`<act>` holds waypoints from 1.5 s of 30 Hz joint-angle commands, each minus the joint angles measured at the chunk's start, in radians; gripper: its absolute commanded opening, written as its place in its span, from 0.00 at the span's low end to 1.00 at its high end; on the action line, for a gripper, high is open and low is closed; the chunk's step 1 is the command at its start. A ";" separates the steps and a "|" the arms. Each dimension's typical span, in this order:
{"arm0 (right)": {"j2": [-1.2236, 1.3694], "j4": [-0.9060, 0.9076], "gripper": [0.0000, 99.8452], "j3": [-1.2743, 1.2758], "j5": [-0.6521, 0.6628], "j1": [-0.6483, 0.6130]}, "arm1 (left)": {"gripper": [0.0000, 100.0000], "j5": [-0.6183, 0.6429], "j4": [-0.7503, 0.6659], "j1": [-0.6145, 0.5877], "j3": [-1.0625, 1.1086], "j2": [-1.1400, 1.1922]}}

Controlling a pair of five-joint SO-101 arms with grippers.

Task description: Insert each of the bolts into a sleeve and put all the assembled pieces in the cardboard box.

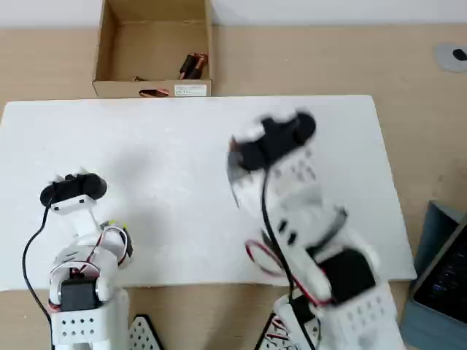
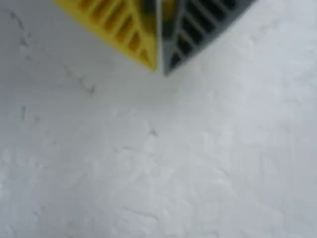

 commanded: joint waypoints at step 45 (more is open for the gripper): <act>2.098 -0.651 0.01 -1.644 0.244 0.004 | 0.00 -0.002 -0.014 -0.005 -0.002 -0.005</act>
